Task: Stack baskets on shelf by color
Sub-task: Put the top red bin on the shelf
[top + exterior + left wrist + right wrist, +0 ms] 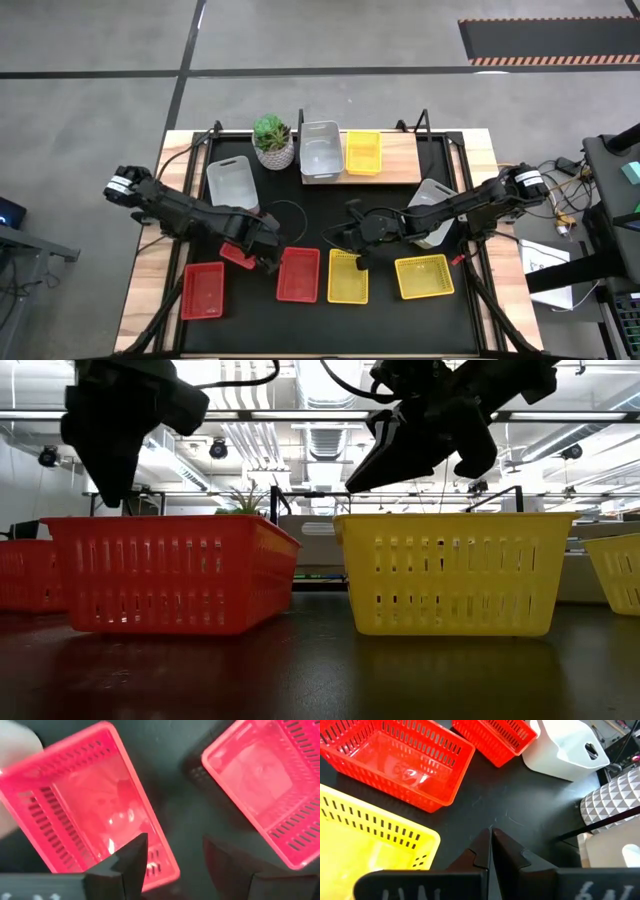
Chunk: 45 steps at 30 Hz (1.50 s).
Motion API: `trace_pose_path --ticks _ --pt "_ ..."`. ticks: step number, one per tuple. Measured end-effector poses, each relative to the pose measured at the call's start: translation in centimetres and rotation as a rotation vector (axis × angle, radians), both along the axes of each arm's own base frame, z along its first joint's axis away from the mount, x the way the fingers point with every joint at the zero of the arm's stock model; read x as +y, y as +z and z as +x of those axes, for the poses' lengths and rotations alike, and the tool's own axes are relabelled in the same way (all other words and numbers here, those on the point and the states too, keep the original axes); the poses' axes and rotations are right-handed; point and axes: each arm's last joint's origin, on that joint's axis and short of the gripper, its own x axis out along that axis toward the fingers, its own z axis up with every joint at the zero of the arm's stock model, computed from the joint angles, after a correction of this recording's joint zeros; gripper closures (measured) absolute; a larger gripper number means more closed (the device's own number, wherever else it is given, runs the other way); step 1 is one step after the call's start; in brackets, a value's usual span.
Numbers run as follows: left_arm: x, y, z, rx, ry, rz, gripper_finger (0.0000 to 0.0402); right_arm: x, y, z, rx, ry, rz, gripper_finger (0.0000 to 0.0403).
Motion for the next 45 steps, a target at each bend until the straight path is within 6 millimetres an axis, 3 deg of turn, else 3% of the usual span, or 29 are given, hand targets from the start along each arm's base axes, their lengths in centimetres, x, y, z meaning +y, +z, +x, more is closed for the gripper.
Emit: trace_pose_path --ticks 10,26,32,38,41,45 --pt "0.7 -2.6 -0.4 0.055 0.021 0.048 0.0224 -0.3 0.0 0.1 0.000 0.002 -0.016 0.0394" --pt "0.9 -4.5 -0.3 0.003 0.026 0.088 0.0228 -0.3 0.0 0.0 0.004 -0.008 -0.003 0.0394" --pt "0.9 -5.3 -0.6 0.028 0.013 0.087 0.0267 -0.3 0.1 0.1 -0.015 -0.049 0.059 0.0394" --pt "1.0 -6.3 -1.2 0.060 -0.064 0.107 0.0343 -0.2 0.2 0.2 -0.034 -0.064 0.090 0.0394" --pt "1.0 -6.1 -1.4 0.068 -0.103 0.114 0.0390 -0.2 0.2 0.2 -0.033 -0.066 0.093 0.0394" --pt "0.4 -4.7 -1.7 0.057 -0.192 0.132 0.0397 -0.1 0.3 0.3 -0.052 -0.085 0.144 0.0394"
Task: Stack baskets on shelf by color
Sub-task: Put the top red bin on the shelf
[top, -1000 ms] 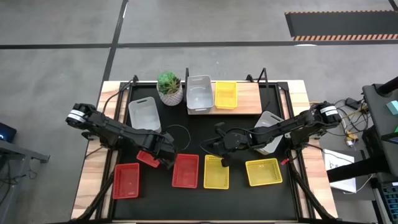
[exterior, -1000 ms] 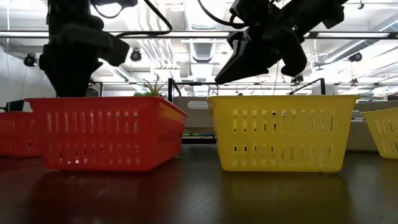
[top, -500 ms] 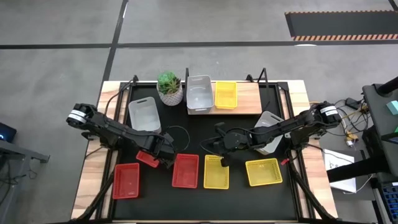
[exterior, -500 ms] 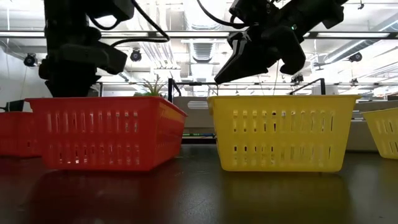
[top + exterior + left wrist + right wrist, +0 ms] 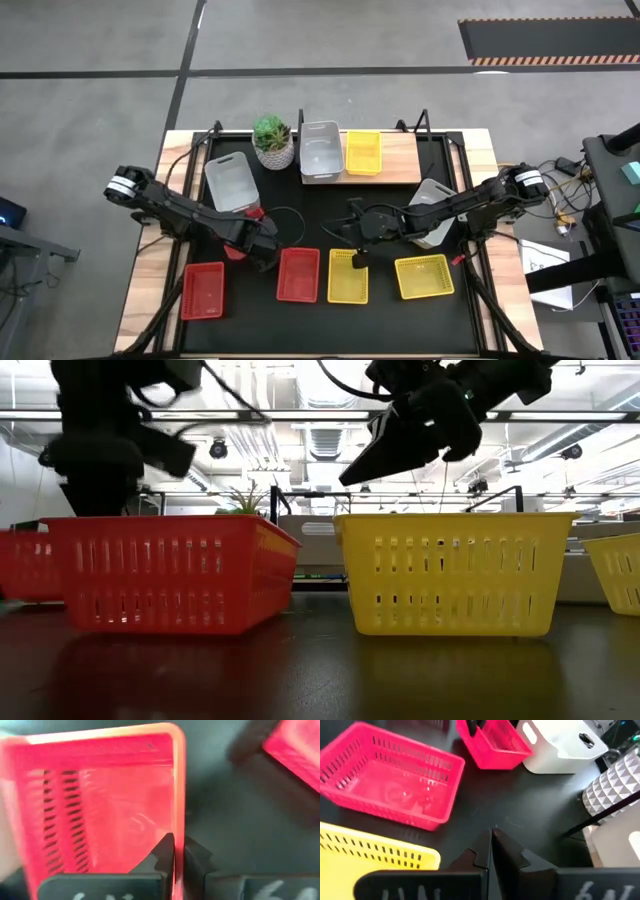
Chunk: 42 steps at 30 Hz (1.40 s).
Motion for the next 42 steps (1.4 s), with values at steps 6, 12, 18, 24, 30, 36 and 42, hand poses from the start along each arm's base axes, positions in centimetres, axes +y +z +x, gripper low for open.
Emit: trace_pose_path --ticks 6,12,18,24,30,36,42 --pt "-2.8 3.9 -1.2 -0.074 -0.381 0.017 0.0401 0.9 1.5 0.6 0.005 0.147 0.233 0.0365" --pt "-5.1 7.5 -2.7 -0.205 -0.798 0.122 0.0401 1.3 5.8 2.4 -0.028 0.222 0.188 0.0280" --pt "-5.4 8.1 -2.2 -0.288 -0.860 0.136 0.0401 1.6 10.0 4.1 -0.116 0.307 0.115 0.0227" --pt "-6.1 8.1 -0.6 -0.437 -1.005 0.185 0.0401 1.6 9.4 7.1 -0.091 0.439 0.156 0.0220" --pt "-5.6 8.4 0.0 -0.470 -1.012 0.197 0.0401 1.4 7.9 9.2 0.066 0.505 0.149 0.0220" --pt "-5.0 8.6 0.5 -0.493 -0.989 0.206 0.0401 1.2 7.8 10.4 0.168 0.511 0.133 0.0220" --pt "-5.1 8.8 0.8 -0.531 -1.042 0.232 0.0401 1.3 7.9 10.9 0.250 0.524 0.149 0.0232"
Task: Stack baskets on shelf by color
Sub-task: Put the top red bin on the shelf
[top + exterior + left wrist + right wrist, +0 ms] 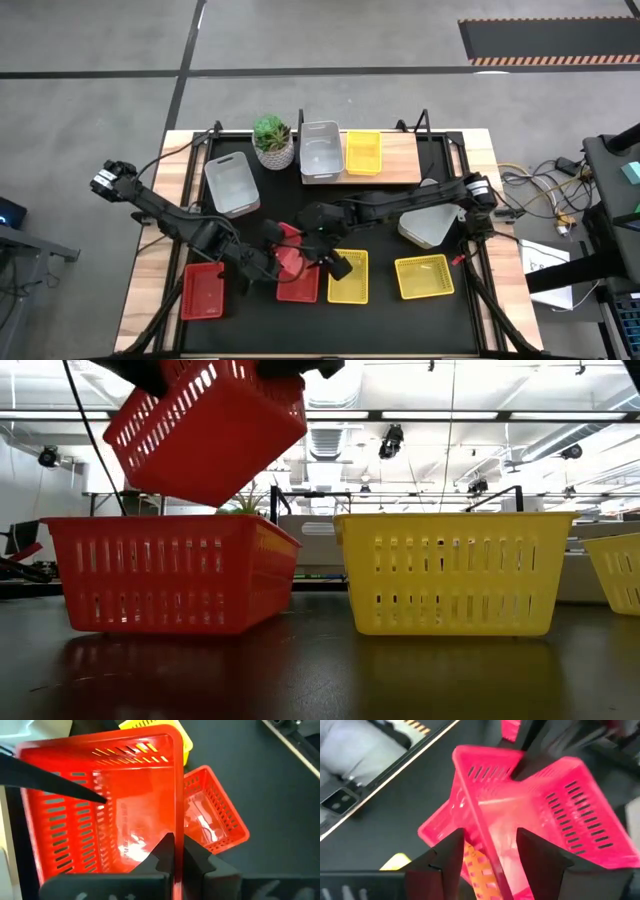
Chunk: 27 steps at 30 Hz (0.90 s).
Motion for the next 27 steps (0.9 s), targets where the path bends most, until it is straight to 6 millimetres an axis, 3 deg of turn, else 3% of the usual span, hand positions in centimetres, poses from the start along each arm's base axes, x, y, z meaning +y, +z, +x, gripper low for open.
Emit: trace_pose_path --ticks 3,7,10,19,27 --pt "-0.1 0.2 0.2 -0.027 0.001 -0.016 0.0402 0.1 -0.2 0.0 0.005 0.059 0.010 0.0266" --pt "-0.2 0.2 0.3 -0.045 0.002 -0.027 0.0399 0.2 -0.4 -0.2 -0.010 0.127 -0.031 0.0339" --pt "-0.1 0.1 0.4 -0.053 0.013 -0.024 0.0380 0.1 -0.6 -0.3 -0.010 0.163 -0.071 0.0384" --pt "0.0 2.0 0.4 -0.124 -0.026 0.021 0.0281 -0.5 0.5 -0.8 0.008 0.143 -0.073 0.0394" --pt "0.1 3.5 0.1 -0.189 -0.043 0.007 0.0261 0.2 -0.4 -2.0 0.145 0.139 -0.085 0.0394"
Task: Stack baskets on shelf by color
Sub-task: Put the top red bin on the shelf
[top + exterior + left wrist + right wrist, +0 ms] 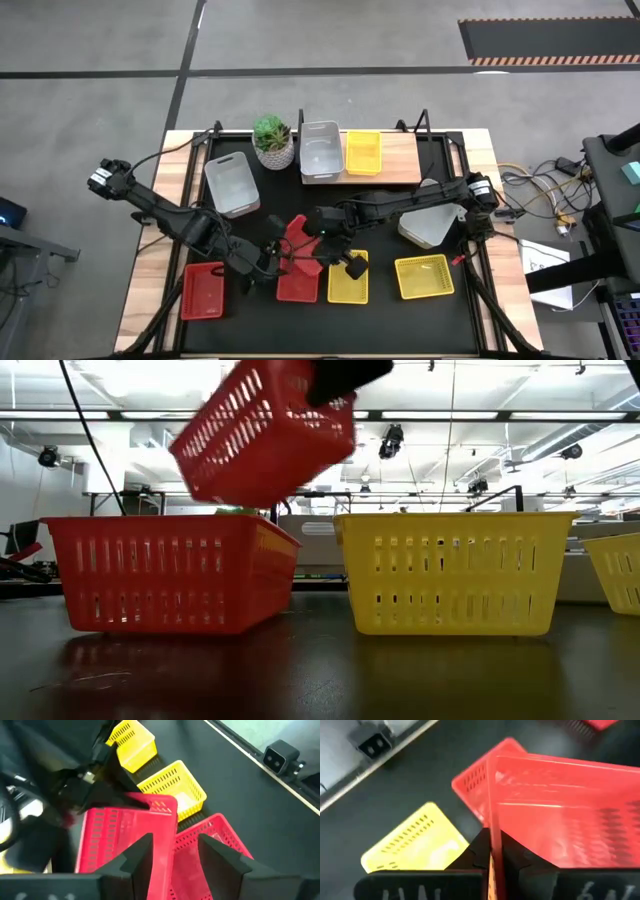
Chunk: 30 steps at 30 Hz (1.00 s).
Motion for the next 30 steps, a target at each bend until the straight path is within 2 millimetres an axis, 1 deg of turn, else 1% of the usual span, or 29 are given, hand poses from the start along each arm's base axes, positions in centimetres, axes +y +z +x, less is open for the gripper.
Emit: trace_pose_path --ticks 4,6,8,11,15,19,22,25,30 --pt "0.3 0.3 -0.5 0.004 -0.015 0.023 0.0260 -0.4 -0.4 -1.1 0.093 -0.028 -0.102 0.0394" --pt "0.5 0.9 -0.9 -0.026 -0.022 0.017 0.0260 -0.9 0.3 -1.8 0.114 -0.048 -0.145 0.0394" --pt "0.7 1.7 -1.3 -0.068 -0.026 -0.002 0.0260 -1.4 1.5 -2.8 0.114 -0.073 -0.174 0.0394" --pt "1.0 3.1 -2.0 -0.149 -0.024 -0.045 0.0260 -2.3 4.1 -4.4 0.073 -0.121 -0.191 0.0394" --pt "1.3 4.5 -2.5 -0.244 -0.023 -0.096 0.0260 -4.3 7.1 -6.5 -0.008 -0.210 -0.224 0.0394" --pt "1.5 4.9 -2.9 -0.266 -0.014 -0.124 0.0260 -7.0 8.7 -8.5 -0.043 -0.343 -0.244 0.0394" --pt "1.3 4.6 -2.6 -0.253 -0.014 -0.119 0.0260 -9.1 8.4 -9.9 -0.046 -0.449 -0.221 0.0394" --pt "1.1 4.1 -2.2 -0.233 -0.016 -0.109 0.0260 -11.1 7.2 -11.5 -0.040 -0.558 -0.215 0.0394" --pt "0.6 3.3 -1.6 -0.207 -0.020 -0.096 0.0260 -14.0 5.5 -14.7 -0.109 -0.701 -0.220 0.0394"
